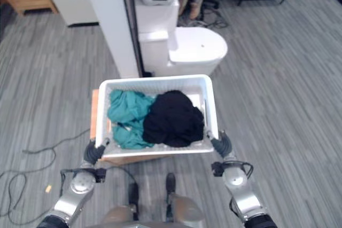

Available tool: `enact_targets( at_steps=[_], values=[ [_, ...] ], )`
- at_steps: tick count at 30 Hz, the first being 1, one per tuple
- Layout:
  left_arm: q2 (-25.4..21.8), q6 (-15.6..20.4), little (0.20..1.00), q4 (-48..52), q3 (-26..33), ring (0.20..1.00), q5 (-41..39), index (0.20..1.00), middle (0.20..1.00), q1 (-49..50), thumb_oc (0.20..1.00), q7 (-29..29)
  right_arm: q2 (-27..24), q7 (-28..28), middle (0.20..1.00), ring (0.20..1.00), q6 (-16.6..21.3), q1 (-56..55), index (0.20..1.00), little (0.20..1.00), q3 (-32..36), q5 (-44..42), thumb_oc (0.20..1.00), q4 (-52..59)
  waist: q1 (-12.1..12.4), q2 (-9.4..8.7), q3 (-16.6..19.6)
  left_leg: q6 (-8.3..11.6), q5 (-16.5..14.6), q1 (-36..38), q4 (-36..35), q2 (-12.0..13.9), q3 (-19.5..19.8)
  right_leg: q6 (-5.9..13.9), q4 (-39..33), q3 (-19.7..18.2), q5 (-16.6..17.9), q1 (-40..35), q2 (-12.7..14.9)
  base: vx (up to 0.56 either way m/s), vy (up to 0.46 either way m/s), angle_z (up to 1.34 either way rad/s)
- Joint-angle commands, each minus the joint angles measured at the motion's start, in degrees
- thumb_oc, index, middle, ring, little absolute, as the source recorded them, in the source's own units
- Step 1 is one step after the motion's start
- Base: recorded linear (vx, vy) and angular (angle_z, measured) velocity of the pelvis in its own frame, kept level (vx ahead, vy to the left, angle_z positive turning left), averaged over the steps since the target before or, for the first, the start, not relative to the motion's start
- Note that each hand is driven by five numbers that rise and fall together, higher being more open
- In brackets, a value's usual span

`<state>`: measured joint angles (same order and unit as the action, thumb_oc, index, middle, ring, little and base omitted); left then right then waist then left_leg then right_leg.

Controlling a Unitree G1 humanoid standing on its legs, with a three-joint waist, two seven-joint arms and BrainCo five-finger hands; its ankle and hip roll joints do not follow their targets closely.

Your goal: Grab the laundry basket,head to the washer,open it,put in the laundry and shut it.

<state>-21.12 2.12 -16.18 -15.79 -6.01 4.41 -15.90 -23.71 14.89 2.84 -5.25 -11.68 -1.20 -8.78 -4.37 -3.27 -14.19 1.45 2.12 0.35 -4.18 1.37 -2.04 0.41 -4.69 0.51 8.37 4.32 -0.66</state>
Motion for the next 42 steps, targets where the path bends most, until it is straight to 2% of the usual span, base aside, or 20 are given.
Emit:
enact_targets(
  at_steps=[1,5,7,10,11,12,13,14,15,16,17,19,23,25,26,27,30,33,39,42],
  values=[
    [-1.5,8.3,0.200,7.4,-1.2,0.200,-0.9,0.200,0.200,-1.5,0.200,6.5,-0.4,-7.0,0.200,0.200,8.5,0.0,0.200,0.200,0.4,-8.5,0.200,5.5,-1.9,-0.48,6.9,-0.21,-5.8,-2.7,5.7,-2.9,6.0,4.65,5.5,-5.8,-7.9,0.8,0.4,0.00,0.200,-1.05],
    [-2.5,8.3,0.200,8.4,-1.8,0.200,-0.6,0.200,0.200,-0.6,0.200,7.4,-0.4,-7.5,0.200,0.200,8.5,-0.7,0.200,0.200,0.6,-9.4,0.200,6.3,-3.5,-0.61,7.5,-1.08,-5.8,-1.6,4.9,-3.0,3.1,5.88,5.6,-9.5,-6.4,2.0,-0.2,-0.02,0.131,-0.88],
    [-3.3,8.4,0.200,9.2,-2.0,0.200,-0.3,0.200,0.200,-0.6,0.200,7.4,0.2,-7.8,0.200,0.200,8.6,-0.3,0.200,0.200,0.3,-9.8,0.200,7.5,-4.6,-0.83,7.0,-2.04,-6.1,-0.5,4.0,-2.8,-3.2,7.69,7.0,-14.1,-4.8,4.3,-1.4,-0.12,0.166,-1.31],
    [-3.7,8.8,0.200,10.1,-1.7,0.200,-0.4,0.200,0.200,-1.0,0.200,6.5,0.4,-7.8,0.200,0.200,8.8,1.0,0.200,0.200,-0.5,-10.0,0.200,8.6,-4.7,-1.02,6.3,-2.56,-6.9,-0.2,4.4,-2.2,-8.0,8.44,8.3,-14.6,-4.3,6.4,-1.9,-0.08,0.037,-1.74],
    [-3.6,9.1,0.200,10.6,-1.6,0.200,-0.9,0.200,0.200,-1.5,0.200,5.8,0.4,-7.6,0.200,0.200,8.9,1.8,0.200,0.200,-0.8,-10.0,0.200,9.4,-4.8,-0.83,5.8,-2.77,-7.6,0.5,4.5,-1.7,-10.2,8.64,9.1,-11.9,-4.5,7.3,-1.3,-0.04,-0.042,-1.58],
    [-3.4,9.5,0.200,10.9,-1.4,0.200,-1.1,0.200,0.200,-2.1,0.200,5.3,0.4,-7.6,0.200,0.200,9.1,2.5,0.200,0.200,-1.1,-9.6,0.200,10.1,-4.1,-0.56,5.5,-2.57,-8.0,1.4,4.5,-0.9,-13.8,8.02,9.7,-4.2,-5.6,8.1,1.1,-0.04,-0.041,-1.47],
    [-3.4,9.5,0.200,10.9,-1.3,0.200,-1.1,0.200,0.200,-2.2,0.200,5.3,0.4,-7.6,0.200,0.200,9.0,2.6,0.200,0.200,-1.1,-9.5,0.200,10.2,-4.1,-0.67,5.6,-2.54,-7.8,1.3,4.5,-0.9,-13.9,7.98,9.6,-4.3,-5.4,8.2,1.1,-0.02,-0.084,-2.01],
    [-3.2,9.6,0.200,11.0,-1.2,0.200,-1.3,0.200,0.200,-2.3,0.200,5.0,0.3,-7.4,0.200,0.200,9.1,2.6,0.200,0.200,-1.2,-8.9,0.200,11.0,-3.7,-0.03,5.6,-2.21,-8.5,2.6,4.8,0.4,-17.6,6.66,10.6,6.1,-7.3,8.3,4.2,0.06,-0.064,-1.94],
    [-3.0,9.5,0.200,10.8,-0.9,0.200,-1.4,0.200,0.200,-2.2,0.200,4.9,0.5,-7.3,0.200,0.200,9.2,2.5,0.200,0.200,-1.2,-8.5,0.200,11.2,-3.2,0.72,6.0,-1.74,-9.5,3.7,4.4,1.2,-18.9,6.65,11.2,11.4,-9.1,7.7,5.7,0.08,-0.059,-1.84],
    [-3.0,9.6,0.200,10.7,-0.9,0.200,-1.4,0.200,0.200,-2.2,0.200,4.9,0.4,-7.3,0.200,0.200,9.1,2.4,0.200,0.200,-1.2,-8.5,0.200,11.3,-3.2,0.85,5.9,-1.71,-9.7,3.9,4.4,1.3,-18.8,6.67,11.4,11.5,-9.3,7.5,5.7,0.08,-0.096,-1.35],
    [-2.7,9.5,0.200,10.6,-0.4,0.200,-1.6,0.200,0.200,-1.9,0.200,4.9,0.7,-7.5,0.200,0.200,9.4,2.3,0.200,0.200,-1.4,-8.3,0.200,11.7,-2.3,1.38,6.4,-1.16,-9.2,4.7,3.8,2.3,-22.7,6.04,13.0,21.0,-9.8,7.2,9.1,0.08,-0.150,-1.43],
    [-2.3,9.3,0.200,10.0,-0.5,0.200,-0.8,0.200,0.200,-1.1,0.200,5.6,0.7,-8.0,0.200,0.200,9.1,1.4,0.200,0.200,-1.1,-7.4,0.200,11.6,-3.4,1.57,7.4,-0.77,-10.0,6.7,3.5,2.6,-24.7,6.10,12.9,20.5,-9.7,7.3,9.2,0.15,-0.166,-1.42],
    [-1.5,9.6,0.200,9.5,-1.1,0.200,-0.7,0.200,0.200,-1.0,0.200,6.6,-0.1,-7.7,0.200,0.200,9.3,0.5,0.200,0.200,-0.2,-7.8,0.200,12.1,-4.4,2.04,7.8,-0.12,-13.0,6.5,11.9,4.3,-25.2,5.50,9.0,16.3,-9.7,4.7,6.9,0.22,-0.159,-0.93],
    [-0.8,9.9,0.200,9.3,-2.4,0.200,-2.2,0.200,0.200,-1.5,0.200,5.9,-1.4,-6.6,0.200,0.200,9.4,2.1,0.200,0.200,-0.4,-8.5,0.200,11.4,-2.9,2.34,6.6,2.23,-8.8,2.3,22.8,5.9,-18.8,3.45,6.8,12.6,-10.7,1.5,3.6,0.23,-0.214,-0.83],
    [-0.8,10.0,0.200,9.2,-2.4,0.200,-2.2,0.200,0.200,-1.5,0.200,5.9,-1.4,-6.6,0.200,0.200,9.4,2.1,0.200,0.200,-0.4,-8.5,0.200,11.4,-2.9,2.38,6.6,2.28,-8.9,2.2,23.0,6.0,-18.7,3.41,6.7,12.6,-10.7,1.5,3.6,0.18,-0.173,-1.00],
    [-0.4,9.9,0.200,8.9,-3.3,0.200,-2.5,0.200,0.200,-1.3,0.200,6.1,-1.9,-6.7,0.200,0.200,9.2,2.2,0.200,0.200,-0.4,-8.7,0.200,11.7,-1.6,1.20,6.2,0.80,-9.2,-1.9,22.6,2.0,-12.9,3.00,5.5,11.0,-10.0,0.3,4.0,0.05,-0.051,-0.85],
    [-0.4,9.9,0.200,8.9,-3.6,0.200,-2.2,0.200,0.200,-0.6,0.200,6.5,-2.2,-6.9,0.200,0.200,9.2,1.8,0.200,0.200,-0.1,-8.7,0.200,11.7,-0.5,0.57,6.0,-0.11,-10.9,-4.9,19.8,-1.1,-9.4,3.51,5.3,9.1,-10.3,-0.9,4.1,0.23,-0.027,-0.81],
    [-0.6,9.1,0.200,9.4,-2.8,0.200,-1.7,0.200,0.200,1.2,0.200,6.8,-2.0,-6.7,0.200,0.200,9.2,1.1,0.200,0.200,-0.2,-8.9,0.200,10.3,2.3,1.35,4.7,0.67,-3.5,-11.3,12.6,-3.7,-4.5,3.27,5.2,5.1,-11.7,-4.4,1.6,0.30,0.007,-0.64],
    [-0.6,8.8,0.200,10.8,-1.1,0.200,-1.3,0.200,0.200,2.1,0.200,6.3,-1.5,-6.3,0.200,0.200,9.1,1.1,0.200,0.200,0.3,-9.3,0.200,9.9,5.6,2.13,3.7,1.65,1.6,-16.0,6.6,-4.3,-2.3,2.47,5.5,0.4,-14.8,-8.9,-0.8,0.27,0.063,-0.51],
    [-1.0,8.8,0.200,10.9,-0.5,0.200,-1.0,0.200,0.200,3.0,0.200,6.5,-0.6,-7.3,0.200,0.200,9.0,0.7,0.200,0.200,0.3,-9.1,0.200,10.3,6.4,1.60,5.9,-0.70,1.7,-13.4,7.0,-4.1,-1.7,3.44,8.3,-1.4,-17.7,-11.3,0.1,0.44,0.185,-0.63]
  ],
)
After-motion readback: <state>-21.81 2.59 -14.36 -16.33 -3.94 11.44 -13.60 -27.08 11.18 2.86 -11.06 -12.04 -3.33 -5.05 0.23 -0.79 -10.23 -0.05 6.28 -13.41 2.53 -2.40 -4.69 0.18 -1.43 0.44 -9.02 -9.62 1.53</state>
